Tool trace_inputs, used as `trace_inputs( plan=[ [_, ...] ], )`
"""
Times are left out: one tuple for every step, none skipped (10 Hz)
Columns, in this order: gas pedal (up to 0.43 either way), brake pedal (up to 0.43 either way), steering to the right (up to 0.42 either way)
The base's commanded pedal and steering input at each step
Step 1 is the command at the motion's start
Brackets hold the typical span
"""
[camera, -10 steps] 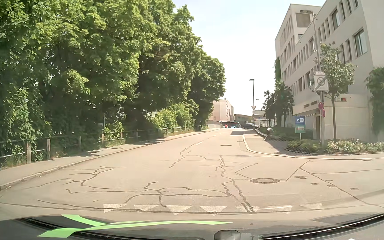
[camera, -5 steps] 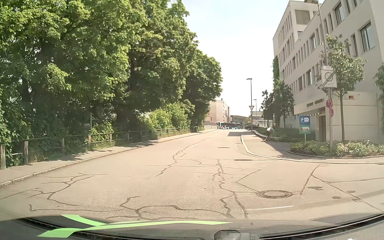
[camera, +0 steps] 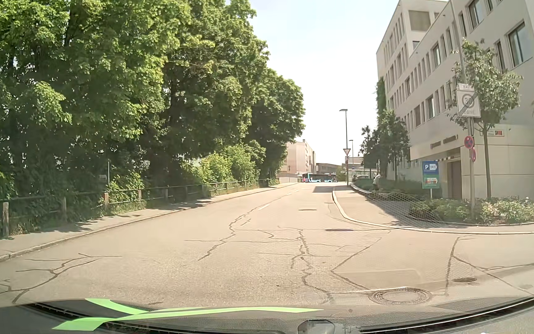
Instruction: Follow the waypoints while adhering to traffic rules and regulations
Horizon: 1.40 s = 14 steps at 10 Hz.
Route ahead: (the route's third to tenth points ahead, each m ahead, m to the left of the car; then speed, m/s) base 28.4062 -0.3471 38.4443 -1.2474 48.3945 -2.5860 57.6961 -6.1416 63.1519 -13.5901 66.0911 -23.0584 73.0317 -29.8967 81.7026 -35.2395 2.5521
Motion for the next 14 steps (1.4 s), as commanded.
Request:
trace_inputs(
  plan=[
    [0.000, 0.000, 0.030],
    [0.039, 0.000, 0.026],
    [0.098, 0.000, 0.024],
    [0.150, 0.000, 0.023],
    [0.228, 0.000, 0.024],
    [0.260, 0.000, 0.028],
    [0.260, 0.000, 0.028],
    [0.280, 0.000, 0.023],
    [0.287, 0.000, 0.015],
    [0.287, 0.000, 0.010],
    [0.299, 0.000, 0.001],
    [0.299, 0.000, -0.008],
    [0.299, 0.000, -0.013],
    [0.299, 0.000, -0.017]
  ],
)
